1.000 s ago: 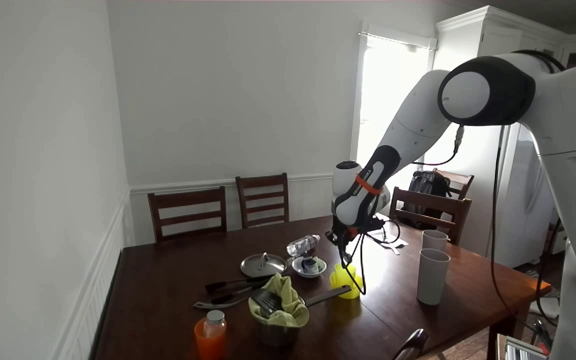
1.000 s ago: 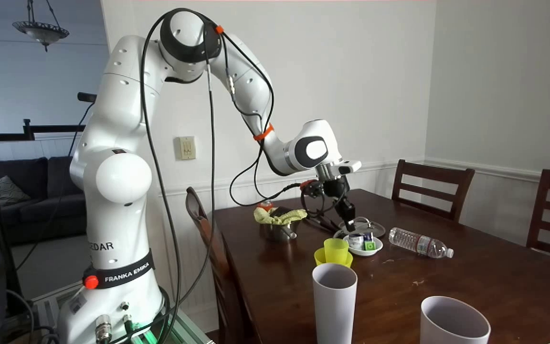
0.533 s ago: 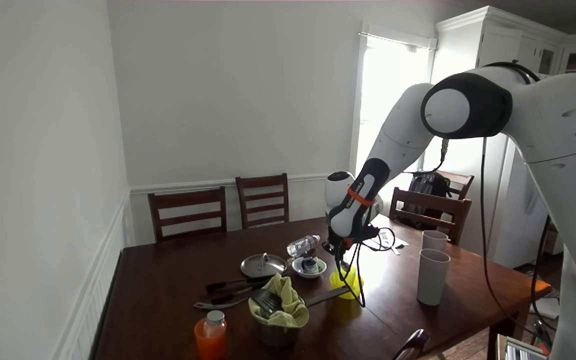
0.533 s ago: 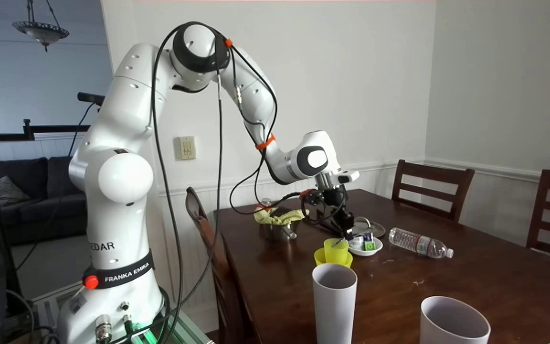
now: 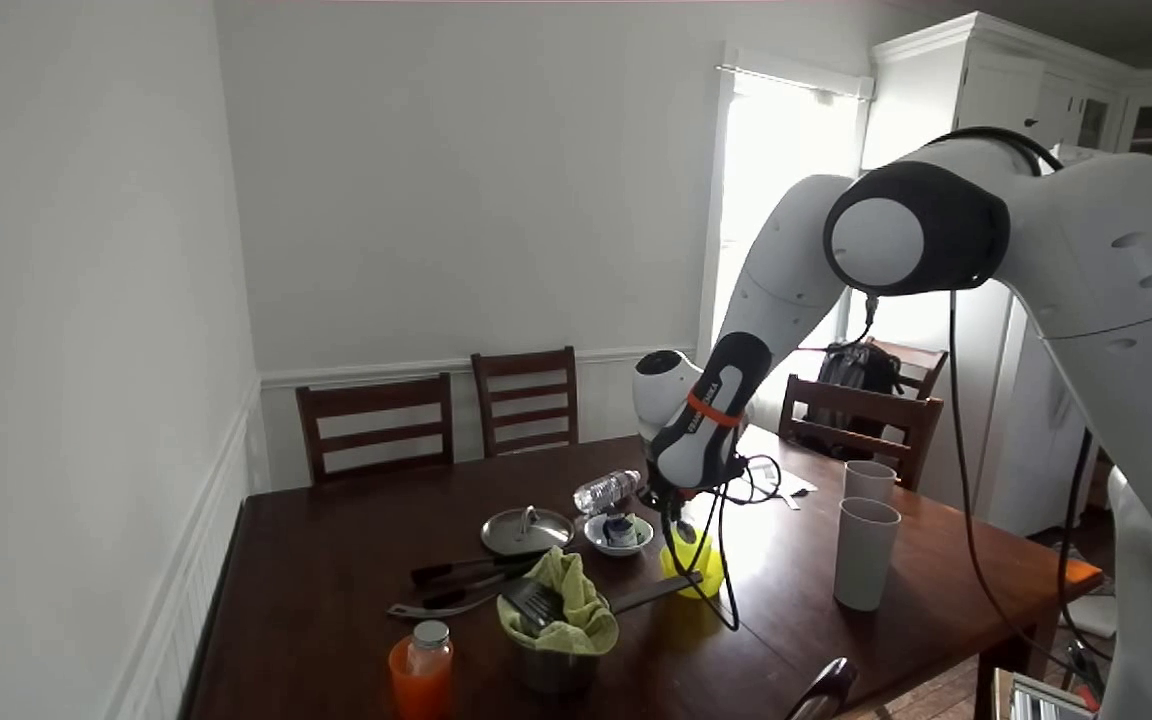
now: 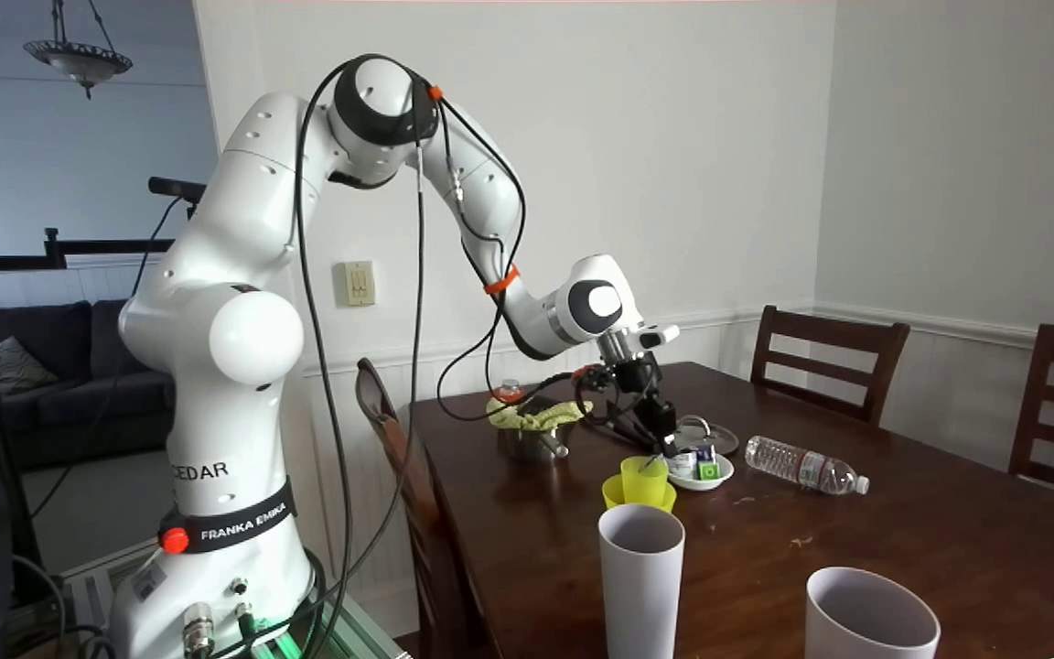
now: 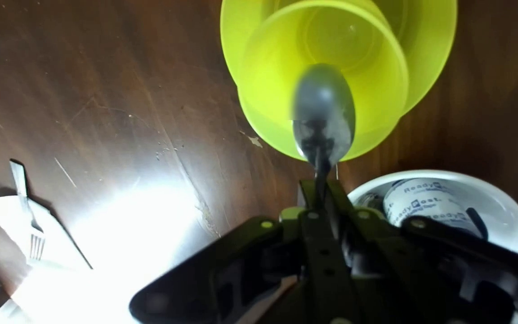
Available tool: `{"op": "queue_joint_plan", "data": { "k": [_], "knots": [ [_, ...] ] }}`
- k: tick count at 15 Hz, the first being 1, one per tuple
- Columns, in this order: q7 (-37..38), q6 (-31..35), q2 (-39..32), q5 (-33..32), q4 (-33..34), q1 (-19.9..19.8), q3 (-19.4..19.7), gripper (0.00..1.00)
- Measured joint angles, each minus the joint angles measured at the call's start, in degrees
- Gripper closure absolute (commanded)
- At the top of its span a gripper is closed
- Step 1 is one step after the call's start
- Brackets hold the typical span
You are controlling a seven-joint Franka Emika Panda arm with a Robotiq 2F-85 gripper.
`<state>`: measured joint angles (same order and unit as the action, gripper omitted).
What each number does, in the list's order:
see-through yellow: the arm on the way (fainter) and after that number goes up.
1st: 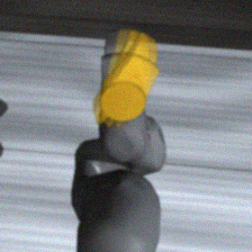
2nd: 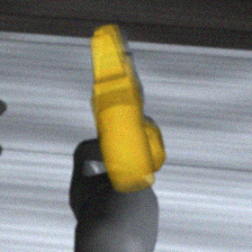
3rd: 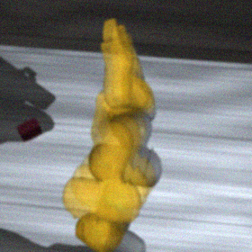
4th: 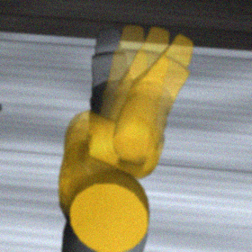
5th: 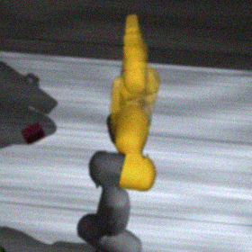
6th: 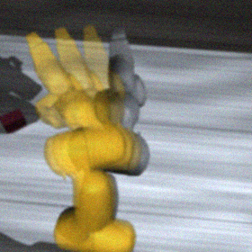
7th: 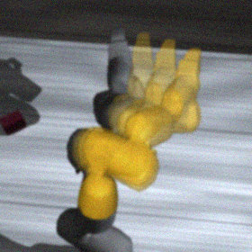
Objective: Pick up the yellow cup and move it into the yellow bowl, pick up the metallic spoon and put it in the yellow cup that is in the yellow bowl
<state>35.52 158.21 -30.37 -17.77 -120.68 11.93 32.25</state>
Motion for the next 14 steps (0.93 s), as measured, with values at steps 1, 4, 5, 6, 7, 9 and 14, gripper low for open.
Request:
{"op": "queue_joint_plan", "data": {
  "k": [1,4,5,6,7,9,14],
  "knots": [
    [1.08,-0.17,-0.26,-0.57,0.01,1.06,0.61,0.97],
    [3.59,-0.21,-0.95,-2.24,-0.19,3.37,2.07,0.97],
    [4.44,-0.21,-1.03,-3.03,-0.46,4.05,2.76,0.97],
    [5.44,-0.17,-1.06,-4.19,-0.80,4.85,3.71,0.97],
    [6.45,0.00,-1.08,-5.53,-1.12,5.74,4.87,0.97],
    [8.39,1.14,-1.14,-8.43,-1.95,7.58,7.17,0.97],
    [12.63,6.03,-2.53,-11.93,-4.19,12.49,11.90,0.97]
  ]
}}
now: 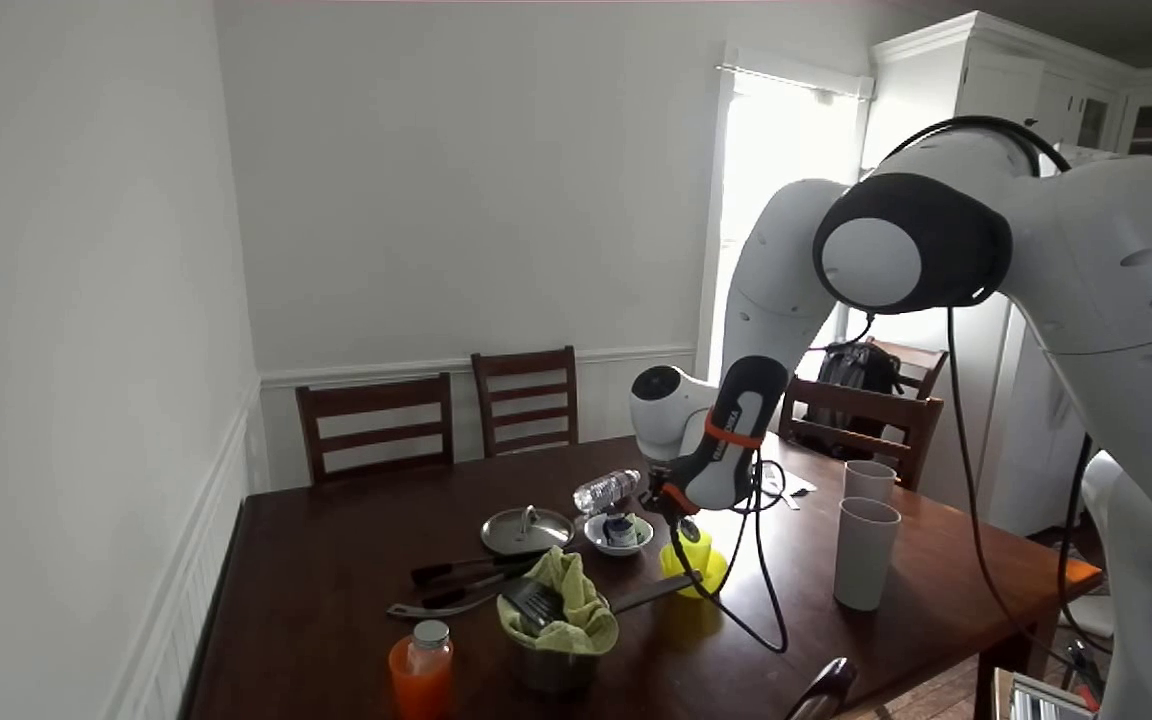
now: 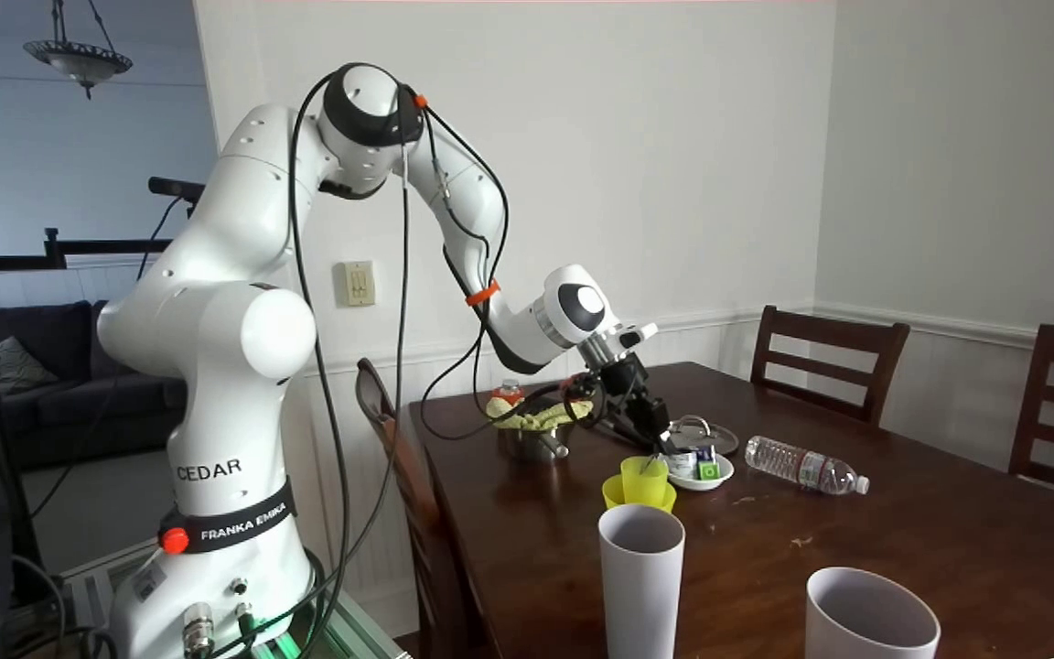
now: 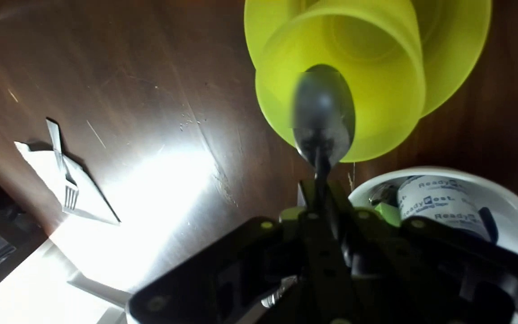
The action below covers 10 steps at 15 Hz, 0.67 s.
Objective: Pick up the yellow cup and move it into the yellow bowl, pick up the metallic spoon and put it in the yellow cup that is in the yellow bowl
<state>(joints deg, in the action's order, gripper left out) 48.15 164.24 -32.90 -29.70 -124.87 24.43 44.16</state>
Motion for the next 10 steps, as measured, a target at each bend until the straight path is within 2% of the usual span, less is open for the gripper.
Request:
{"op": "queue_joint_plan", "data": {
  "k": [5,8,10],
  "knots": [
    [4.58,7.96,-2.54,0.80,-3.45,5.83,5.85,0.97],
    [4.52,12.09,-4.63,5.04,-6.08,9.90,9.63,0.96],
    [3.32,14.47,-6.21,9.64,-7.51,11.88,10.68,0.96]
  ]
}}
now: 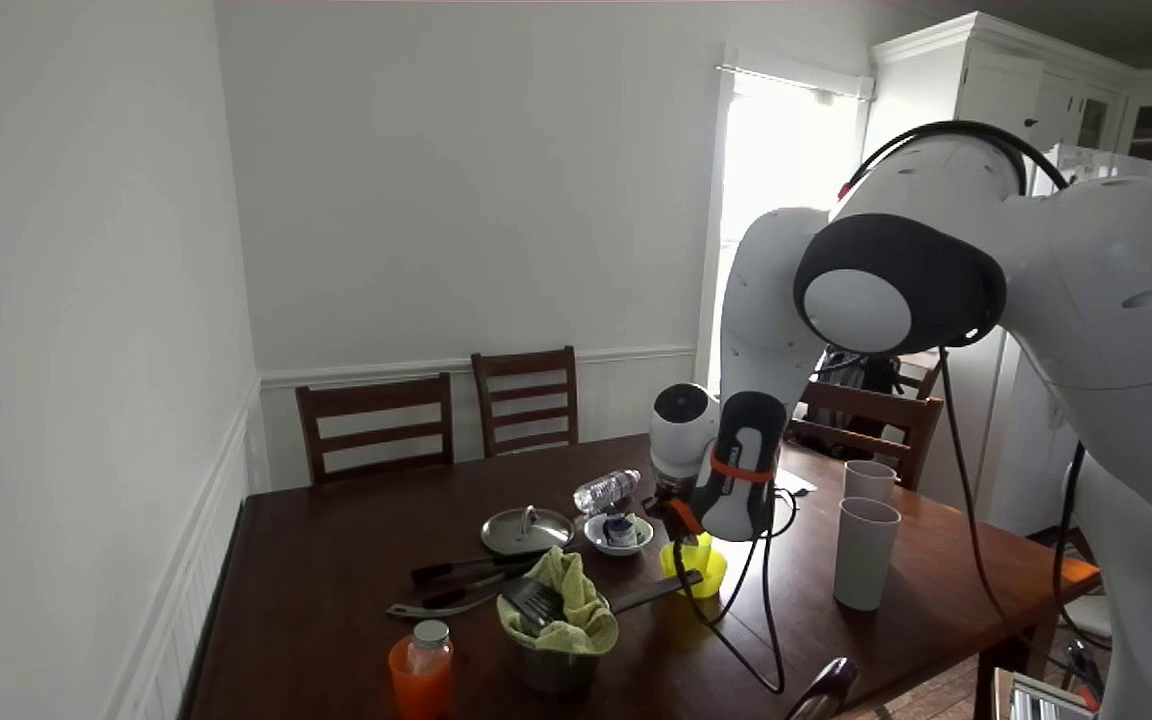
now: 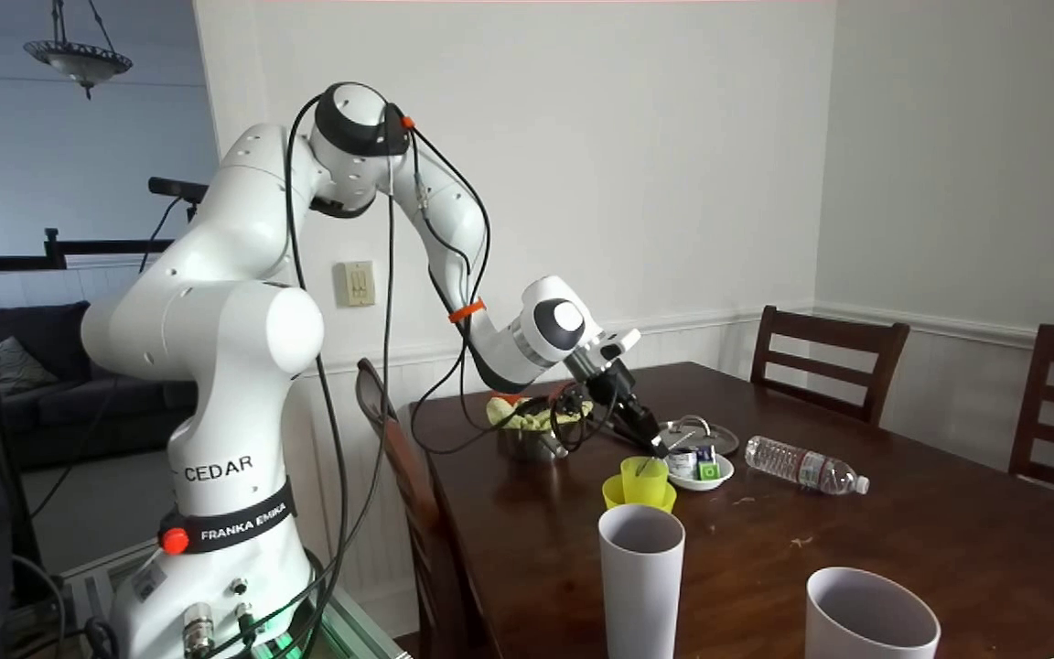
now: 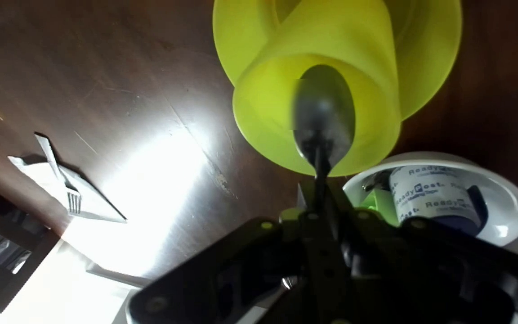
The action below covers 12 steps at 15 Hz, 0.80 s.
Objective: Pick up the yellow cup and move it into the yellow bowl, pick up the metallic spoon and put it in the yellow cup that is in the yellow bowl
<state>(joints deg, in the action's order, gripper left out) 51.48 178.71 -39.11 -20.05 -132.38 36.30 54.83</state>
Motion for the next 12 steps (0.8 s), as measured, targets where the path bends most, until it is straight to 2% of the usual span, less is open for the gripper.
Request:
{"op": "queue_joint_plan", "data": {
  "k": [3,4,8,12],
  "knots": [
    [-3.22,3.00,-2.32,7.94,-1.80,2.24,0.37,0.93],
    [-4.67,3.70,-2.99,10.64,-2.31,2.78,0.30,0.73],
    [-10.46,5.08,-4.90,19.74,-3.19,3.59,-0.54,0.48],
    [-15.66,6.25,-5.51,26.18,-3.87,3.94,-0.95,0.19]
  ]
}}
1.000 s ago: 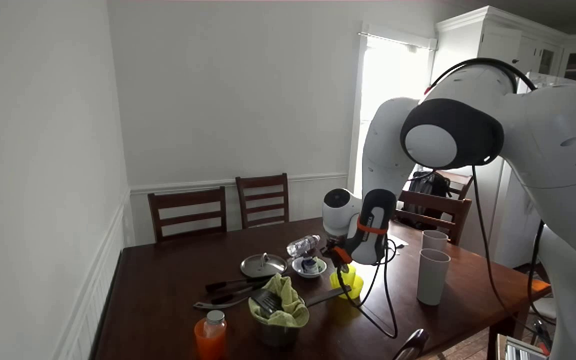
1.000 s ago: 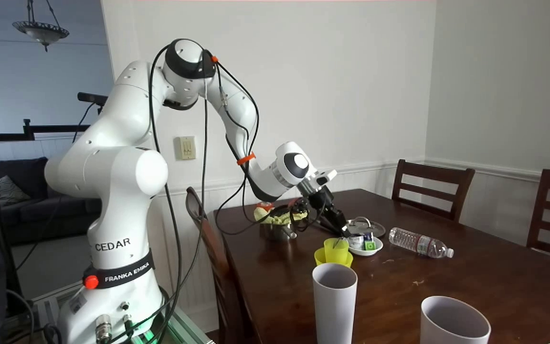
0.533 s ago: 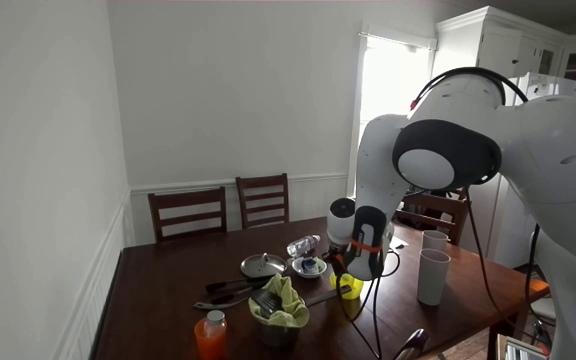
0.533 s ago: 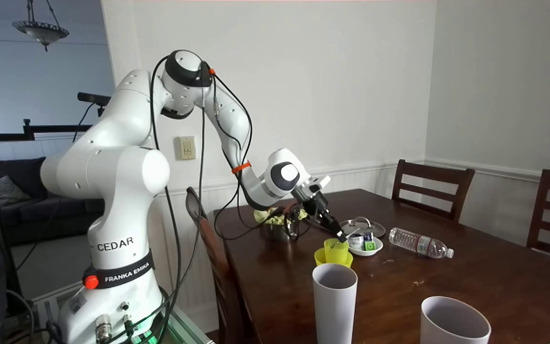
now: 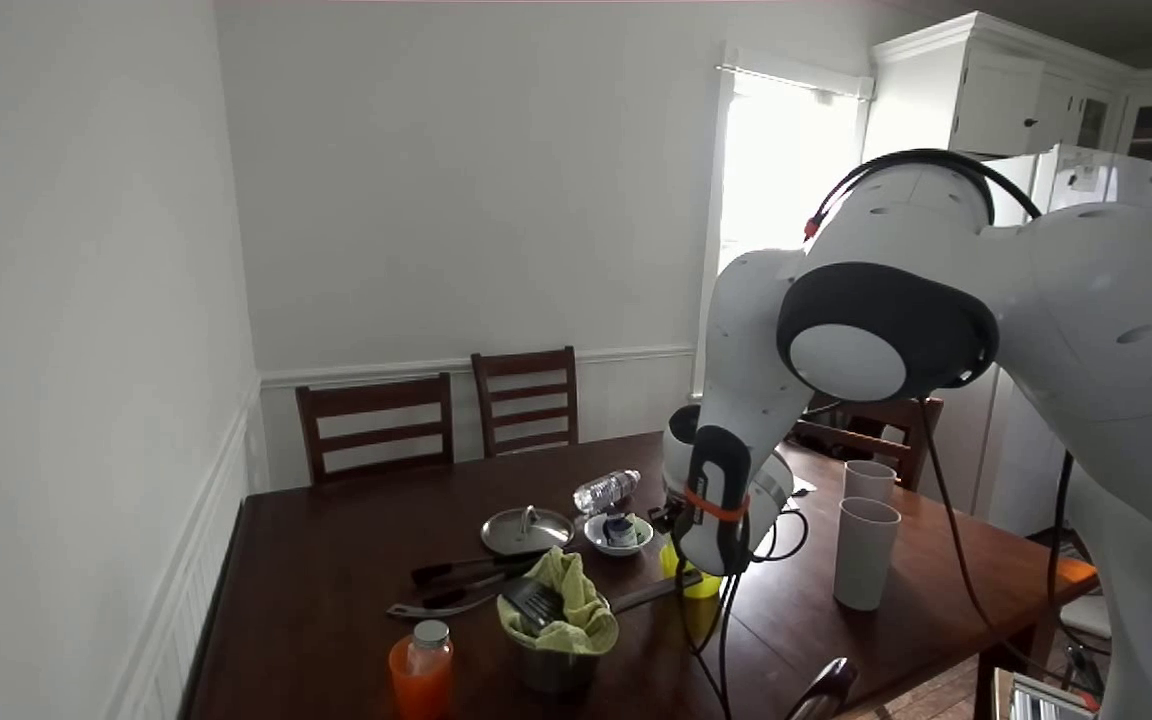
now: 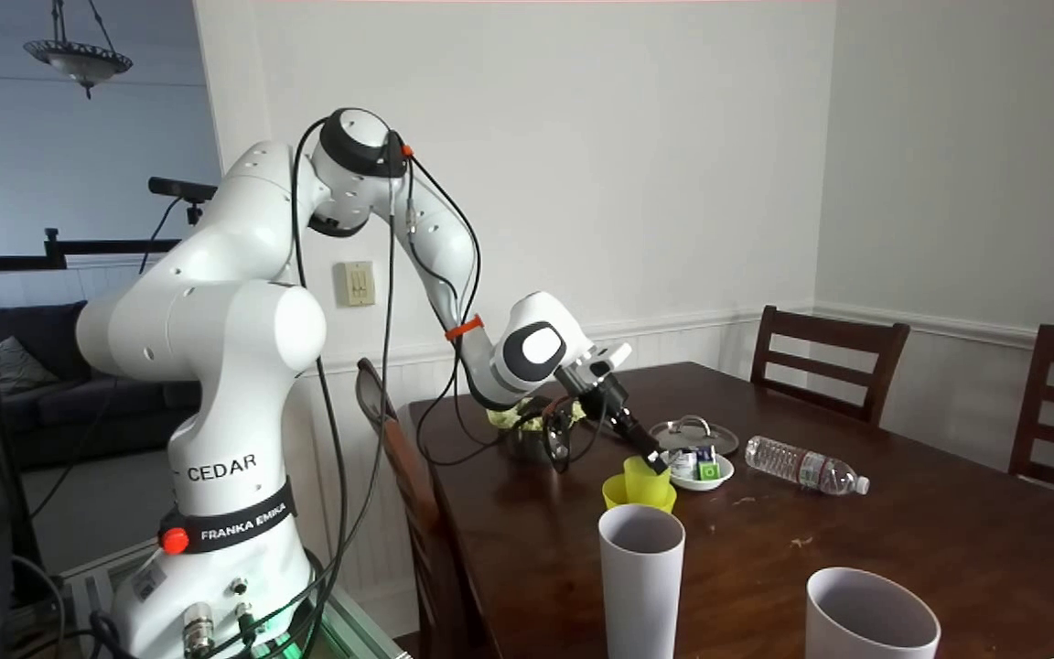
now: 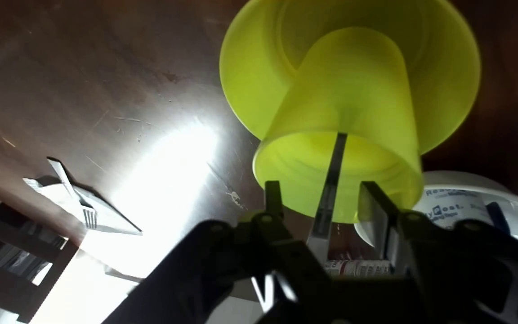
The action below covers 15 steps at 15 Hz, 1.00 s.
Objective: Pick up the yellow cup and move it into the yellow bowl, pick up the metallic spoon and put it in the yellow cup that is in the yellow bowl
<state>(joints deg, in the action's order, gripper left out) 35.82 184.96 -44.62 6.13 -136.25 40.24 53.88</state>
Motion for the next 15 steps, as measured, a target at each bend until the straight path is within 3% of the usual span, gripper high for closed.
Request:
{"op": "queue_joint_plan", "data": {
  "k": [2,4,11,15],
  "knots": [
    [-2.60,0.93,0.00,2.39,-0.12,0.20,0.04,0.05],
    [-5.29,1.75,0.06,4.40,-0.12,0.44,0.07,0.00],
    [-12.63,1.19,2.72,5.78,-0.02,-0.69,-1.22,0.00],
    [-16.84,-3.61,6.64,5.65,0.39,-2.05,-1.11,0.00]
  ]
}}
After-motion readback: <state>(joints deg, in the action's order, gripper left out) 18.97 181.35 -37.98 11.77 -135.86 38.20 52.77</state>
